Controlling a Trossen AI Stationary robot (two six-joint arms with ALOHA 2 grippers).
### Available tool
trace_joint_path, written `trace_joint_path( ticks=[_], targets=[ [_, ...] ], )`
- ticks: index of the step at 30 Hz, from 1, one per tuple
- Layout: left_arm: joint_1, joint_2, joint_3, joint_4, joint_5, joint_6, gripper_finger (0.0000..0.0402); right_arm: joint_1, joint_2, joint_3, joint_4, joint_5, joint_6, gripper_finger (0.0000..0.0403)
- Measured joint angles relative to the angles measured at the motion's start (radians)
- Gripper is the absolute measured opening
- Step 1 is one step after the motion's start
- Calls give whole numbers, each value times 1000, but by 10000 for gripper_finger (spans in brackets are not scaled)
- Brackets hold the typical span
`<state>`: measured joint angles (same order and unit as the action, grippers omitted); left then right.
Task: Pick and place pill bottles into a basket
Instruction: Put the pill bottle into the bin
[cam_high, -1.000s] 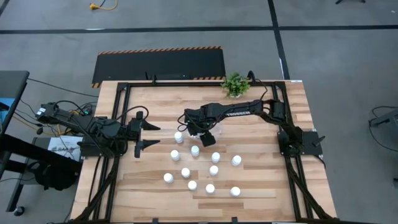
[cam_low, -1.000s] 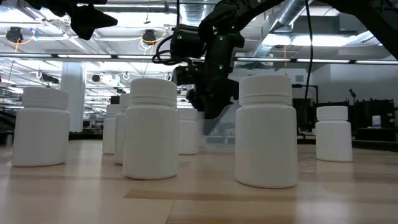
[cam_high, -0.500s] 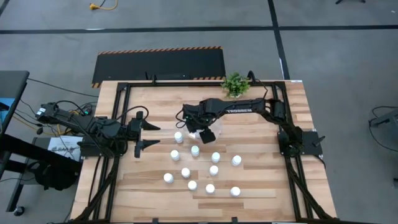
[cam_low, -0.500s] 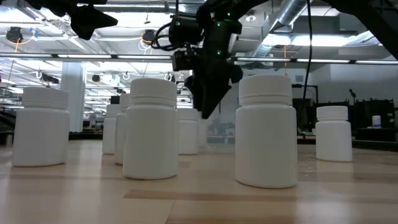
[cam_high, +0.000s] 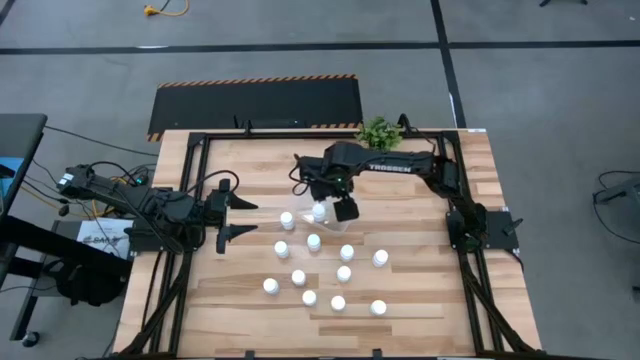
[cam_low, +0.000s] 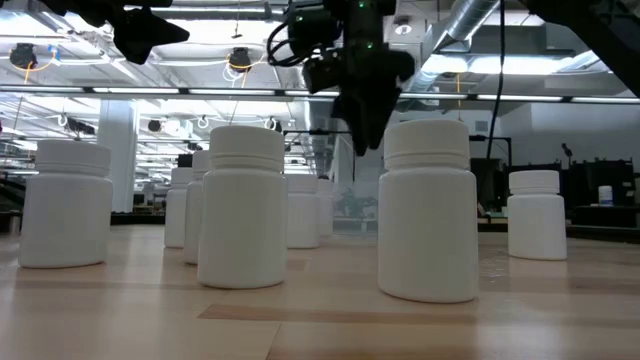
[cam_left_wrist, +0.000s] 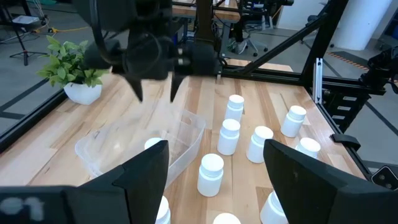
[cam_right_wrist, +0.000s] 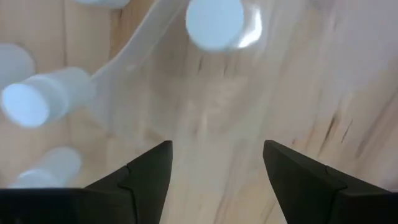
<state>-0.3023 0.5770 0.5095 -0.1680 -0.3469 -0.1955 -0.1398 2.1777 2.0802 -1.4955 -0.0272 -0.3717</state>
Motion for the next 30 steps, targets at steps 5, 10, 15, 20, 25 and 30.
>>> trace_joint_path(
  ticks=[5, 10, 15, 20, 25, 30],
  targets=[
    [0, 0, 0, 0, 0, 6, 251, 4, -26, 9, -74, -132, 87, 246],
    [0, 0, 0, 1, 51, 29, 251, 19, -117, -29, -74, -204, 170, 245],
    [-1, 0, 0, 12, 118, 61, 251, 39, -240, -100, -72, -168, 267, 244],
    [0, 1, 0, 28, 180, 82, 251, 74, -399, -246, -57, -106, 386, 244],
    [0, 1, 0, 30, 231, 89, 251, 129, -586, -483, 65, -76, 572, 244],
    [0, 1, 0, 32, 262, 99, 251, 196, -706, -694, 199, -71, 747, 244]
  ],
)
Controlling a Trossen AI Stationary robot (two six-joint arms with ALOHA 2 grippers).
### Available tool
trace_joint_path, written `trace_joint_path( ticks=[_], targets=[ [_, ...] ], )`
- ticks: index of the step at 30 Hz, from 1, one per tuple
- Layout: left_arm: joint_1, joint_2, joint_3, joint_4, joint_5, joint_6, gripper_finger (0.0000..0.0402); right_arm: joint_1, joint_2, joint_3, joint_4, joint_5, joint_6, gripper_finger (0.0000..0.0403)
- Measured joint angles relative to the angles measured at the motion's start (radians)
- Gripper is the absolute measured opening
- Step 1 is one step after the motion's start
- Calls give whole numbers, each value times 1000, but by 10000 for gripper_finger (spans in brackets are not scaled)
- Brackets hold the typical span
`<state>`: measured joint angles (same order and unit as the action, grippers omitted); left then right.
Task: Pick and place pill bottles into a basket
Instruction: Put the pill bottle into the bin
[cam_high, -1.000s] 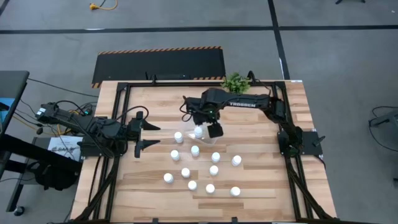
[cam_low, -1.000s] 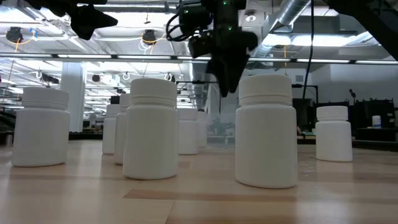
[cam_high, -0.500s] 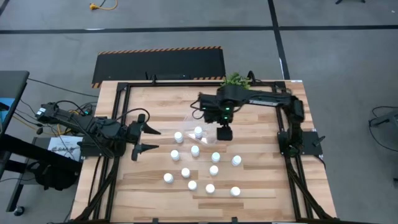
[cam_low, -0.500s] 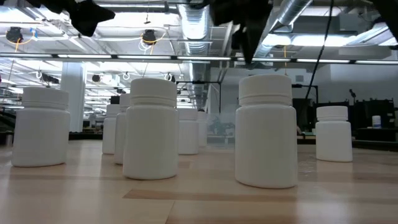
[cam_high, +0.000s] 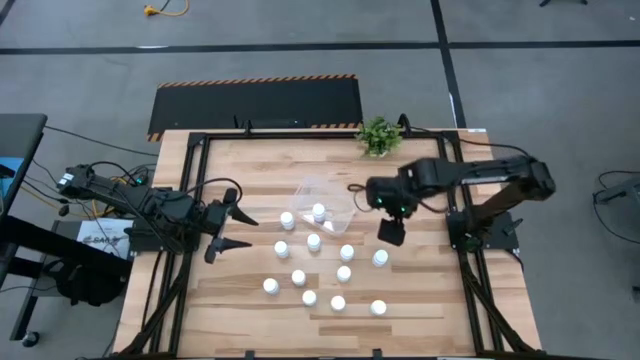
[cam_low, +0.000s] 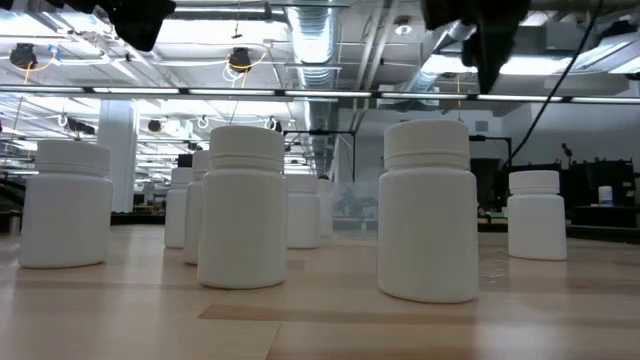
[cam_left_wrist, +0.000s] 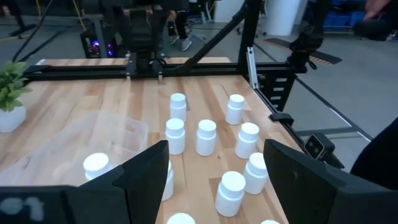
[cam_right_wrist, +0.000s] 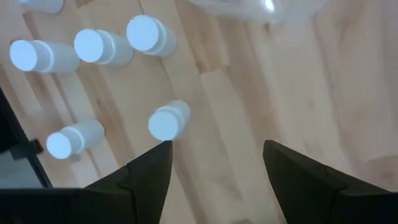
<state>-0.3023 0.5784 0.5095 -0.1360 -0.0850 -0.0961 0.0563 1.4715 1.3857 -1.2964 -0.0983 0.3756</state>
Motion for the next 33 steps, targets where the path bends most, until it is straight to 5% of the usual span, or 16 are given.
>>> trace_joint_path(
  ticks=[14, 33],
  targets=[
    [18, 0, 0, -18, -6, 27, 251, 182, 49, -90, 145, 20, 62, 245],
    [18, -2, 1, -62, -4, 37, 251, 284, 126, -93, 156, 109, -181, 245]
  ],
)
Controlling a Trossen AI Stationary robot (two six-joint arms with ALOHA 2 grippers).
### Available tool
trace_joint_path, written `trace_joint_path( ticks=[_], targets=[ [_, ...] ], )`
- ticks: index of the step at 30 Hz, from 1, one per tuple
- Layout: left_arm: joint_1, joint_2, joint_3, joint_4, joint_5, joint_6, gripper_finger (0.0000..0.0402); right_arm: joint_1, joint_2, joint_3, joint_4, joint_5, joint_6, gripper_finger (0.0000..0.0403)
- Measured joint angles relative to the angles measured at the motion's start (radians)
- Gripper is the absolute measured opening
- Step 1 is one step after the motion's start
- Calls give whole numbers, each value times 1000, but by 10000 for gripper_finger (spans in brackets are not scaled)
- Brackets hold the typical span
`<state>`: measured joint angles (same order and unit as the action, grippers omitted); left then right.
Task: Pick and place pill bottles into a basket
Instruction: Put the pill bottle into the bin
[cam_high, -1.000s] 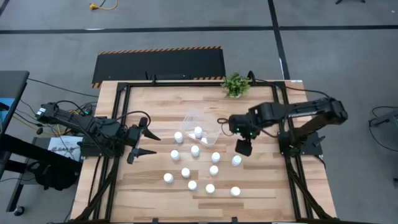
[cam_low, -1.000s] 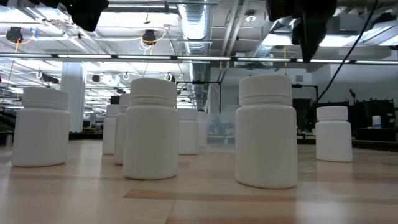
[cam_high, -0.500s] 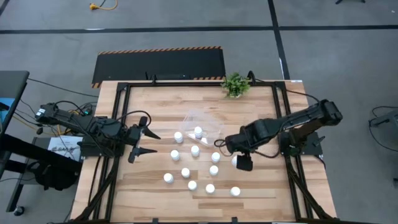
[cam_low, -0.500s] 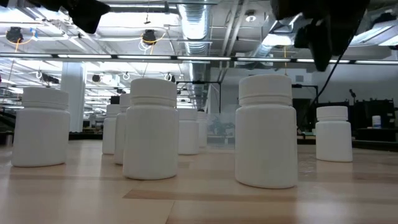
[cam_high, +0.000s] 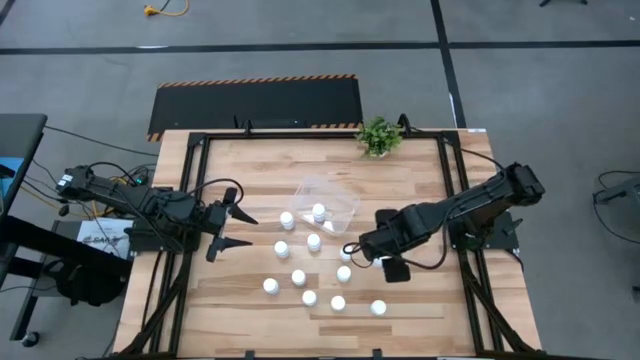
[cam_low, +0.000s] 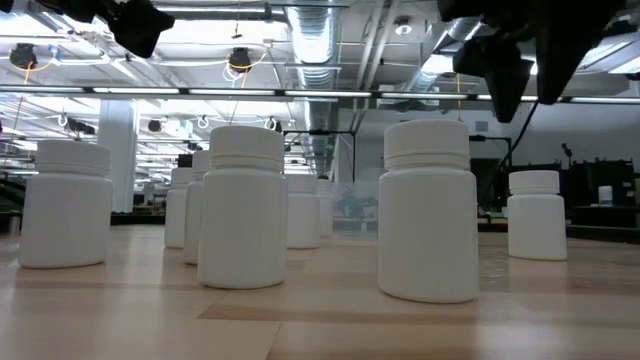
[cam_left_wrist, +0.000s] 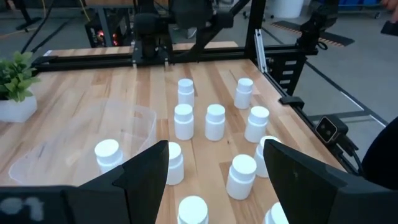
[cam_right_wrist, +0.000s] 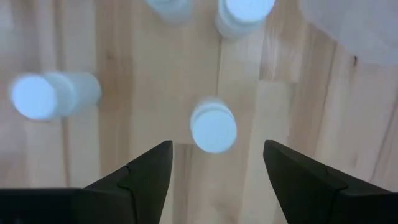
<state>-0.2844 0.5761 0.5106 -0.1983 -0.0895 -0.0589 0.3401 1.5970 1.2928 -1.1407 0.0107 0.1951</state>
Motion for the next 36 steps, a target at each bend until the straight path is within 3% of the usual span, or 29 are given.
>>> trace_joint_path(
  ticks=[5, 36],
  targets=[
    [0, 0, 0, 1, 9, 0, 251, -1, -1, 0, -3, 13, -62, 245],
    [0, 0, 0, -16, 16, -15, 251, -6, 47, -1, 4, -12, -63, 245]
  ],
)
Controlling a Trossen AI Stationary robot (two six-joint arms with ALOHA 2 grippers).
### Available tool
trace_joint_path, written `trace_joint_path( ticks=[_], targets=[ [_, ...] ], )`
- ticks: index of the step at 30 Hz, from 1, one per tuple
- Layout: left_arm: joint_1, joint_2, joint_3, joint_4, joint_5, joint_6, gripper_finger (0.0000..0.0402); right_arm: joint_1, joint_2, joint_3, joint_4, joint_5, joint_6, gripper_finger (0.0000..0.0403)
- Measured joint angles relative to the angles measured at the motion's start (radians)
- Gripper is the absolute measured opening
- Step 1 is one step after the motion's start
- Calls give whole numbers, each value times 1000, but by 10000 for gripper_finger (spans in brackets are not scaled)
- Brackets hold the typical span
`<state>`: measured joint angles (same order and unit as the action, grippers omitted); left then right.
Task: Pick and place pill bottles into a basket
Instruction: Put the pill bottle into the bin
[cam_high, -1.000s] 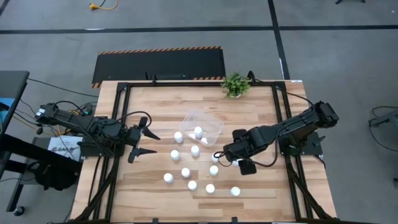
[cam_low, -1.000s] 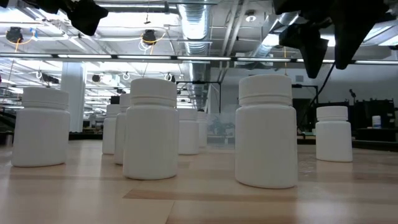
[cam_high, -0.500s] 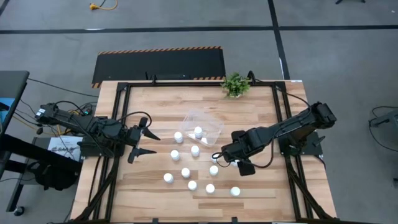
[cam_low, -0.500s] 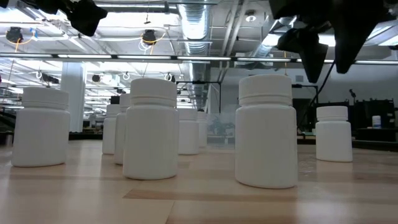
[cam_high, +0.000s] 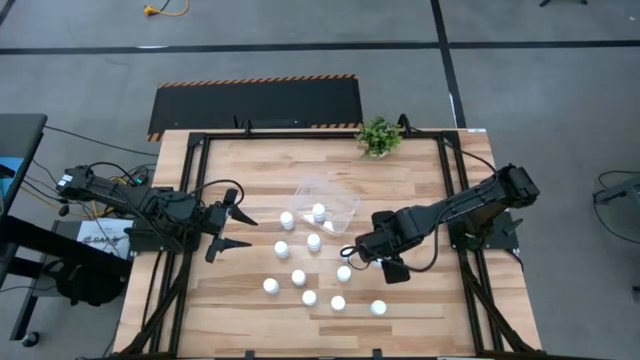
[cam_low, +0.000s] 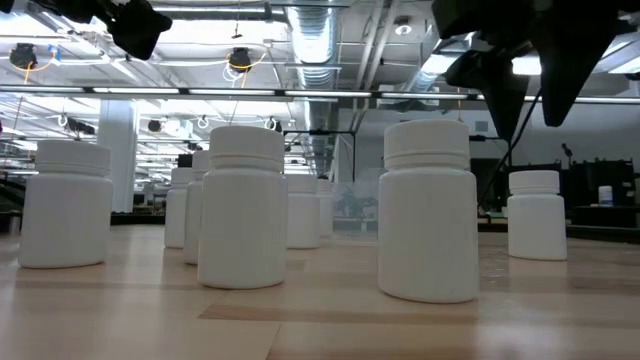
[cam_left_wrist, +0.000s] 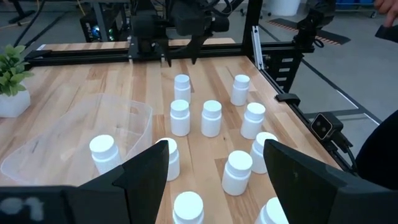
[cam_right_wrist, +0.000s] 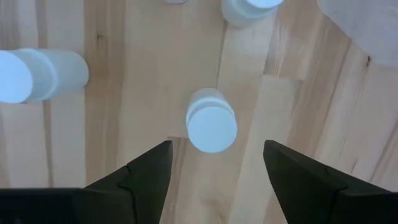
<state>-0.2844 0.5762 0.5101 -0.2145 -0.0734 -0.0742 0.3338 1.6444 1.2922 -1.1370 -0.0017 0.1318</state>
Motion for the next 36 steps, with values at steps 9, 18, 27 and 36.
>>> trace_joint_path(
  ticks=[9, 18, 27, 36],
  targets=[
    [0, 0, 0, -6, -1, 0, 251, 1, 0, 0, 1, 1, -10, 245],
    [0, 0, 0, -6, -1, 0, 251, 7, 0, -7, 10, 56, -80, 245],
    [0, 0, 0, -6, -1, 0, 251, 7, 0, -7, 10, 45, -120, 245],
    [0, 0, -1, -6, -1, 0, 251, 7, 0, -7, 6, 22, -196, 245]
  ],
)
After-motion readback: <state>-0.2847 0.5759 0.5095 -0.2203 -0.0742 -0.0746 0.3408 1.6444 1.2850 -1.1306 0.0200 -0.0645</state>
